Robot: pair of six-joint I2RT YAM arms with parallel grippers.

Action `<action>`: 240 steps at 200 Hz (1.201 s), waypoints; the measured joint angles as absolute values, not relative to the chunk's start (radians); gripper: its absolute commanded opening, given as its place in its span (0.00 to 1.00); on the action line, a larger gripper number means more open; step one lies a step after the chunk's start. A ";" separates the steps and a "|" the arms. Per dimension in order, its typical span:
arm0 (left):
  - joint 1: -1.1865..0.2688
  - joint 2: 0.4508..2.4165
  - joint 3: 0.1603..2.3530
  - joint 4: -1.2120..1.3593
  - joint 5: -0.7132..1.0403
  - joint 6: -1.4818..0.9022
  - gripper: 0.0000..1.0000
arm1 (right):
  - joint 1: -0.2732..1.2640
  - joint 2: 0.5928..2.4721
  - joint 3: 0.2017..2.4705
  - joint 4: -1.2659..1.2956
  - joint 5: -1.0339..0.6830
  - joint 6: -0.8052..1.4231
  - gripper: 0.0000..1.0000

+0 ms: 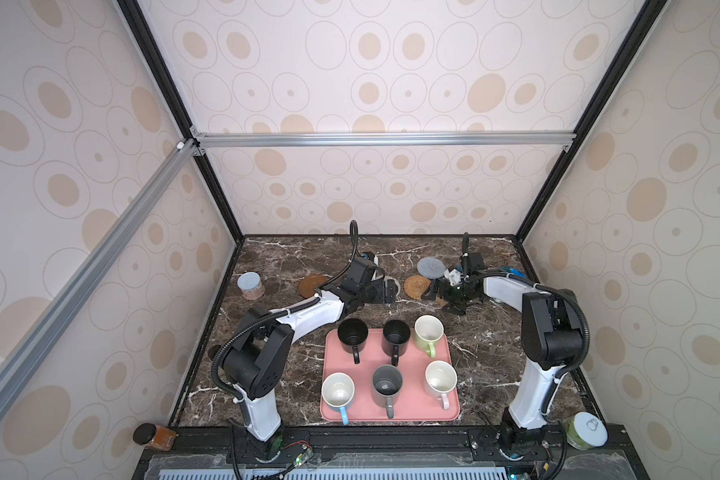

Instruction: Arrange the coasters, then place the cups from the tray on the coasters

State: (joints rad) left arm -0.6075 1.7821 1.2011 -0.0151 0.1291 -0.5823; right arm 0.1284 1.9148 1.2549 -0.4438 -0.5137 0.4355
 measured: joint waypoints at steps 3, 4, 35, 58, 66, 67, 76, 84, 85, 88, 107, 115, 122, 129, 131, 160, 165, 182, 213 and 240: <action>-0.608 1.782 1.201 -0.015 0.129 -0.582 1.00 | 0.128 1.915 1.255 -0.446 -0.511 0.435 1.00; -0.607 1.782 1.201 -0.015 0.129 -0.582 1.00 | 0.128 1.915 1.255 -0.447 -0.510 0.435 1.00; -0.607 1.778 1.193 -0.015 0.129 -0.583 1.00 | 0.128 1.915 1.258 -0.472 -0.475 0.426 1.00; -0.607 1.774 1.187 -0.014 0.129 -0.584 1.00 | 0.128 1.915 1.263 -0.487 -0.454 0.419 1.00; -0.607 1.774 1.185 -0.013 0.129 -0.585 1.00 | 0.128 1.915 1.264 -0.491 -0.446 0.416 1.00; -0.607 1.774 1.184 -0.012 0.129 -0.585 1.00 | 0.128 1.915 1.264 -0.492 -0.445 0.416 1.00; -0.607 1.774 1.180 -0.009 0.129 -0.588 1.00 | 0.128 1.915 1.264 -0.499 -0.437 0.411 1.00; -0.607 1.774 1.177 -0.007 0.129 -0.589 1.00 | 0.128 1.915 1.264 -0.505 -0.429 0.407 1.00; -0.607 1.774 1.177 -0.006 0.129 -0.589 1.00 | 0.128 1.915 1.265 -0.506 -0.428 0.406 1.00; -0.607 1.774 1.176 -0.006 0.129 -0.589 1.00 | 0.128 1.915 1.265 -0.509 -0.425 0.405 1.00; -0.607 1.774 1.175 -0.006 0.130 -0.591 1.00 | 0.125 1.915 1.266 -0.514 -0.411 0.399 1.00; -0.607 1.774 1.175 -0.006 0.130 -0.591 1.00 | 0.123 1.915 1.267 -0.514 -0.408 0.398 1.00; -0.607 1.774 1.175 -0.005 0.129 -0.591 1.00 | 0.122 1.915 1.267 -0.516 -0.405 0.398 1.00; -0.607 1.774 1.175 -0.005 0.129 -0.591 1.00 | 0.121 1.915 1.268 -0.516 -0.402 0.397 1.00; -0.607 1.773 1.175 -0.005 0.129 -0.591 1.00 | 0.120 1.915 1.268 -0.516 -0.402 0.397 1.00; -0.607 1.761 1.167 -0.004 0.128 -0.591 1.00 | 0.116 1.915 1.269 -0.517 -0.394 0.395 1.00; -0.607 1.758 1.166 -0.004 0.128 -0.591 1.00 | 0.115 1.915 1.270 -0.517 -0.392 0.395 1.00; -0.607 1.755 1.165 0.000 0.127 -0.591 1.00 | 0.114 1.915 1.275 -0.521 -0.391 0.395 1.00; -0.607 1.755 1.165 0.000 0.122 -0.591 1.00 | 0.112 1.914 1.278 -0.525 -0.402 0.395 1.00; -0.602 1.755 1.164 0.000 0.117 -0.591 1.00 | 0.111 1.897 1.278 -0.529 -0.439 0.395 1.00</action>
